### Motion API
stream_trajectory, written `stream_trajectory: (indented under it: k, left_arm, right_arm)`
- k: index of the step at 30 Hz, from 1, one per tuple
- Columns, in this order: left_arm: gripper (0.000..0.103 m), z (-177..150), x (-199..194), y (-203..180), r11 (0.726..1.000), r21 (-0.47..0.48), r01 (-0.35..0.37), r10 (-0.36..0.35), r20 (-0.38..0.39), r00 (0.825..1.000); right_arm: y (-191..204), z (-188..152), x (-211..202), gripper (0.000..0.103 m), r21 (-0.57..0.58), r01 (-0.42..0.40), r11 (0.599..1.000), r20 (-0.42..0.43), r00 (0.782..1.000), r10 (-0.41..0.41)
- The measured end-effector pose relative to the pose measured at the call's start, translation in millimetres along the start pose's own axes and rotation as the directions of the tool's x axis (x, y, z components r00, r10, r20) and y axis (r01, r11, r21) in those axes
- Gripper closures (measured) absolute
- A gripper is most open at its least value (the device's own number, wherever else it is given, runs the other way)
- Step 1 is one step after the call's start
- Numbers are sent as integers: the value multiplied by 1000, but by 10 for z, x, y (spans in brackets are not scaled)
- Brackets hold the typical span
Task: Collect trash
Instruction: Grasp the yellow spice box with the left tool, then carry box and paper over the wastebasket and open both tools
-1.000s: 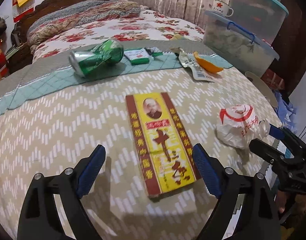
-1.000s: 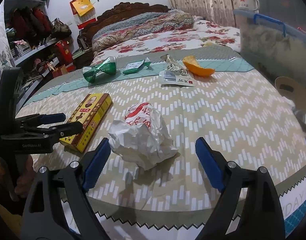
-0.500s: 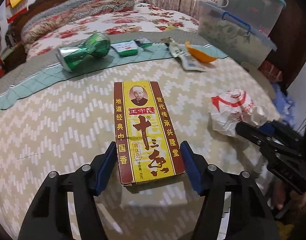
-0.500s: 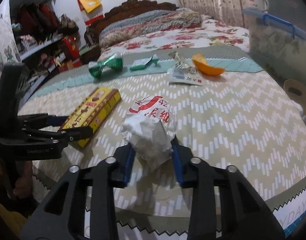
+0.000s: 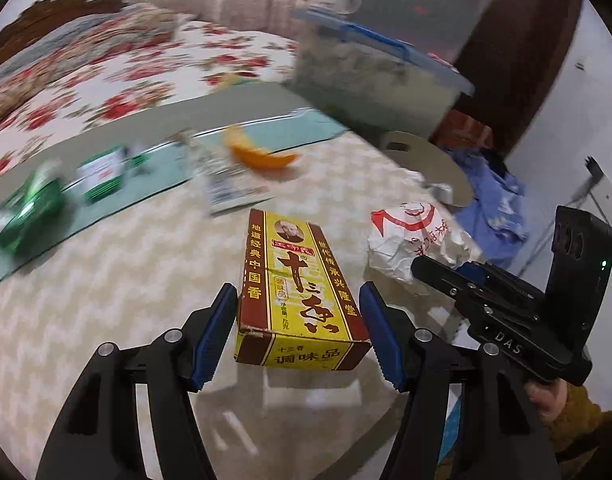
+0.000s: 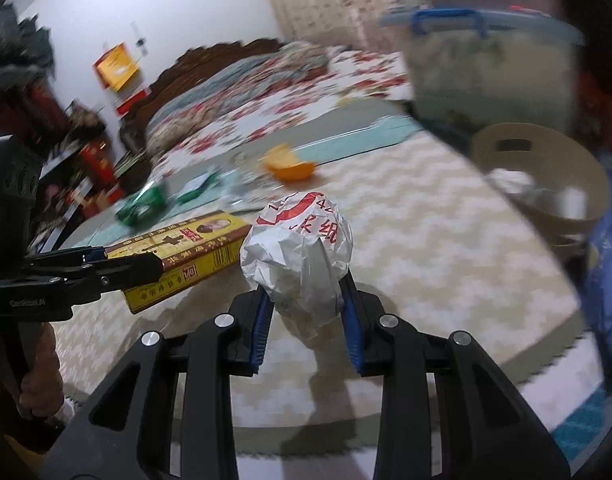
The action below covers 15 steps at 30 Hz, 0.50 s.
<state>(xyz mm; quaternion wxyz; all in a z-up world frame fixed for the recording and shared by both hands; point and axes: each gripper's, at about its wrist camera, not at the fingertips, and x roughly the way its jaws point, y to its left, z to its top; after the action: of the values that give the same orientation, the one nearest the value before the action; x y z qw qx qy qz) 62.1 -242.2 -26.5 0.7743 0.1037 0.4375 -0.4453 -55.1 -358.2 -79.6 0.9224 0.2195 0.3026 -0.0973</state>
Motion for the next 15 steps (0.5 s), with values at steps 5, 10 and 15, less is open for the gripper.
stream_trajectory:
  k: [5,10,15]
  left_arm:
    - [81,420,382,-347,995,47,89,-87,-48,995]
    - [81,793,855,-684,991,87,102,-95,-81,992]
    - [45,860,996,-871,990,138,20,-10,-71,997]
  right_arm:
    - [-566,142,-192,69,82,84,993,49,995,-88]
    - [-1224,325,-363,69,209,138,968,77,985,-157]
    - [-1500,340,-381,69,250,136,959,85,983,-161]
